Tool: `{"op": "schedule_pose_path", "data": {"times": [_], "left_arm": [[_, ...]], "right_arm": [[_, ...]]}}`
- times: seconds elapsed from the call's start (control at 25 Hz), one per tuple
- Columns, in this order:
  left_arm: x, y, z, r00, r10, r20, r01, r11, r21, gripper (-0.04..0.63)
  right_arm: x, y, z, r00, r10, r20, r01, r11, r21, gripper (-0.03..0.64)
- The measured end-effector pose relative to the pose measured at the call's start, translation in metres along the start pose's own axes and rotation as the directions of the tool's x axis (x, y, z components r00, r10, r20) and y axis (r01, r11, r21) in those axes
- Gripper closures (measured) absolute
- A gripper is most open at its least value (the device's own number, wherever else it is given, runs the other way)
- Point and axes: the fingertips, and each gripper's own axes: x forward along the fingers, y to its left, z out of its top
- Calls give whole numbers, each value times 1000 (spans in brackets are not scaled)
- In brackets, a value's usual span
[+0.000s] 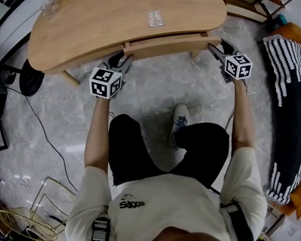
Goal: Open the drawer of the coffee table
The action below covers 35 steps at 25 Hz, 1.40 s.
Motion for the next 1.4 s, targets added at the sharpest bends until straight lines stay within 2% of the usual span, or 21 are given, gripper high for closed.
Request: {"op": "schedule_pose_path", "data": {"times": [0.44,1.4], "left_arm": [[-24,-34,-9,999,-53,-6,53,999,-6,471],[-73,-97,-30,992,-113,-59,113,994,-6,477]], "right_arm": [[-37,17,-14,1000,-11,-21,11,1000,-2,353],[-107,55,-43,998,-37,-59,38,999,14,353]]}}
